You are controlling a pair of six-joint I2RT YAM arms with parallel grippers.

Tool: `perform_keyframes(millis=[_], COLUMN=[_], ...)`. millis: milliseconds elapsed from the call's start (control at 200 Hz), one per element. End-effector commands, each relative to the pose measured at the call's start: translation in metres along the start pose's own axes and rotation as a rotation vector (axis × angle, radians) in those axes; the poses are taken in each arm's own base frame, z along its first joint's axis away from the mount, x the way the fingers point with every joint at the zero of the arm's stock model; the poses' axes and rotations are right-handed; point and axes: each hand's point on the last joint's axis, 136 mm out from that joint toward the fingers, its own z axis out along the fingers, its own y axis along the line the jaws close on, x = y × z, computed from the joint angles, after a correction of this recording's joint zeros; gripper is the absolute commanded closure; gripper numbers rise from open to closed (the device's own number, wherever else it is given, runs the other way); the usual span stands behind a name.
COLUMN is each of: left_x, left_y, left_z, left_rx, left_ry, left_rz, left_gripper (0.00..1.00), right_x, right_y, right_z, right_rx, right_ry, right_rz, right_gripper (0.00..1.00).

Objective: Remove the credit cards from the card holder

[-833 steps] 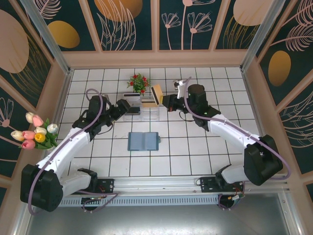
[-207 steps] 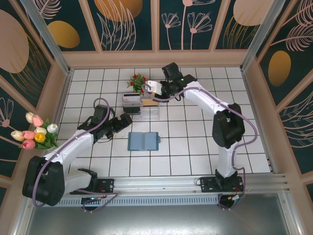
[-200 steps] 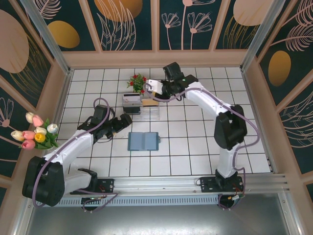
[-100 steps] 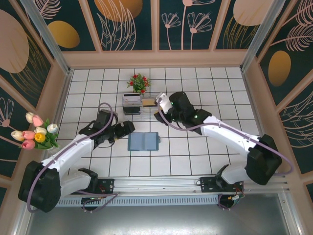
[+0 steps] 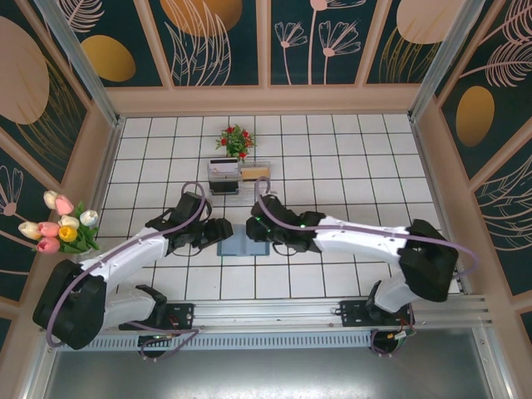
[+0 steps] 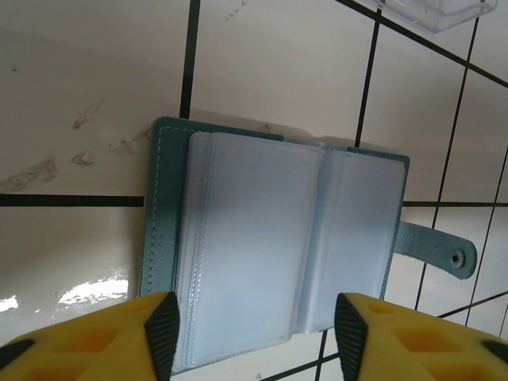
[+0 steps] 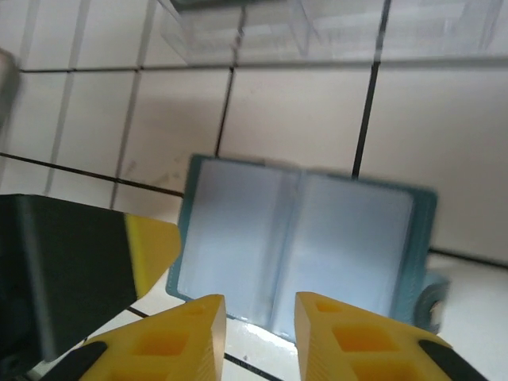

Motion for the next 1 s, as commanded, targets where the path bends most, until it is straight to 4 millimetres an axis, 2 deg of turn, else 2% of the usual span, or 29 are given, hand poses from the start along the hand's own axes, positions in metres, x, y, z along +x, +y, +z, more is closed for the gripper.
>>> perform_keyframes(millis=[0,170,310,495,616,856,941,996], left_x=[0.005,0.007,0.01,0.017,0.016,0.021,0.022,0.022], left_y=[-0.001,0.0,0.008,0.022,0.033,0.037,0.035,0.034], left_z=[0.008,0.016,0.023,0.031,0.031,0.036,0.036,0.036], left_rx=[0.017,0.024,-0.004,-0.047,-0.099,-0.101,-0.082,-0.078], left_ry=[0.022,0.045,0.06,0.081,0.072,0.09,0.094,0.092], left_rz=[0.001,-0.01,-0.014,-0.022,-0.009,-0.01,-0.006,-0.005], left_gripper=[0.47,0.61,0.63,0.74,0.74,0.73,0.73,0.74], right_x=[0.009,0.025,0.031,0.034,0.035,0.04,0.04,0.037], right_y=[-0.014,-0.029,-0.038,-0.06,-0.066,-0.062,-0.05,-0.042], right_z=[0.014,0.033,0.042,0.046,0.049,0.06,0.064,0.063], right_rx=[0.106,0.163,0.202,0.32,0.351,0.334,0.272,0.239], right_ry=[0.02,0.065,0.085,0.078,0.077,0.106,0.122,0.118], right_rz=[0.166,0.229,0.242,0.219,0.205,0.166,0.148,0.137], right_gripper=[0.71,0.71,0.68,0.68,0.67,0.65,0.71,0.79])
